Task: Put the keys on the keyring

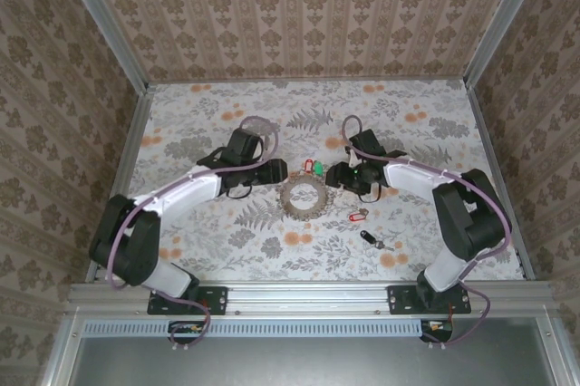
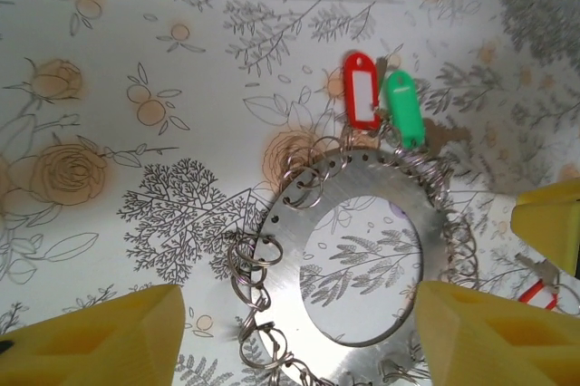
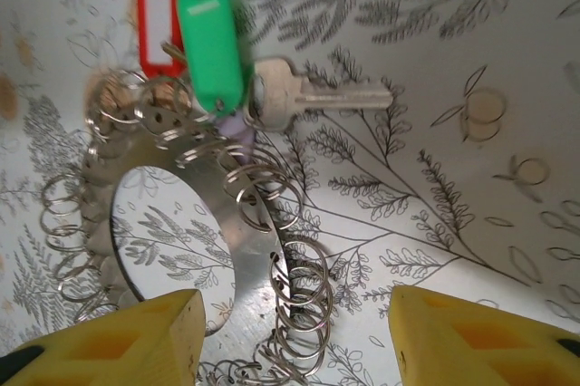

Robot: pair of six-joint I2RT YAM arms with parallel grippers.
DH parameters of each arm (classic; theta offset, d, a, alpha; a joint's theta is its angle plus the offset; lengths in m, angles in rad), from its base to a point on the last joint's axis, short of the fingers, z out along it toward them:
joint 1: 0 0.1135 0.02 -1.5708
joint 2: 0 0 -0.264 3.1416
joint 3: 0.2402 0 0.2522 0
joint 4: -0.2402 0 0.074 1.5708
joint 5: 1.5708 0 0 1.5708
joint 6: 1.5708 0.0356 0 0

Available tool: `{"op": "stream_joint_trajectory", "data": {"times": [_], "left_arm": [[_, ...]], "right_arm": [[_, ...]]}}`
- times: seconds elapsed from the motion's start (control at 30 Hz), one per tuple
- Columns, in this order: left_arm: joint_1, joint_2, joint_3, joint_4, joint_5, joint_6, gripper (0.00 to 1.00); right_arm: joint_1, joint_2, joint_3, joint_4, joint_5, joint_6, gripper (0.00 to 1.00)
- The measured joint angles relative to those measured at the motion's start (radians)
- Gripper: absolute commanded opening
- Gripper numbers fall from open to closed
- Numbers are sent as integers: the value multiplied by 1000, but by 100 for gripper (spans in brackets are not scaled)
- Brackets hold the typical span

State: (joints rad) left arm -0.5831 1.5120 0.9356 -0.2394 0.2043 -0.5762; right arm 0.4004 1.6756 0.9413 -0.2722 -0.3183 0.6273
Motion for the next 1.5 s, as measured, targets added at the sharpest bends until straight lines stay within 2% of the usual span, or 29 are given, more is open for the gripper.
{"op": "stream_joint_trajectory", "data": {"times": [0.2,0.33,0.63,1.07,1.27,1.43,1.5], "left_arm": [[-22,66,16,-40,15,-3,65],[-38,97,16,-56,30,-18,61],[-52,173,16,-44,62,-57,37],[-58,215,2,-16,59,-60,30],[-58,215,-18,6,43,-61,24],[-57,214,-30,18,27,-69,14],[-57,208,-37,25,20,-76,10]], "right_arm": [[36,31,0,4,-14,2,56],[46,62,0,11,-31,0,55],[36,78,0,23,-61,6,48],[34,104,-23,151,-113,35,42],[24,104,-47,191,-129,21,39],[16,97,-79,241,-146,2,36],[13,93,-93,262,-145,3,40]]}}
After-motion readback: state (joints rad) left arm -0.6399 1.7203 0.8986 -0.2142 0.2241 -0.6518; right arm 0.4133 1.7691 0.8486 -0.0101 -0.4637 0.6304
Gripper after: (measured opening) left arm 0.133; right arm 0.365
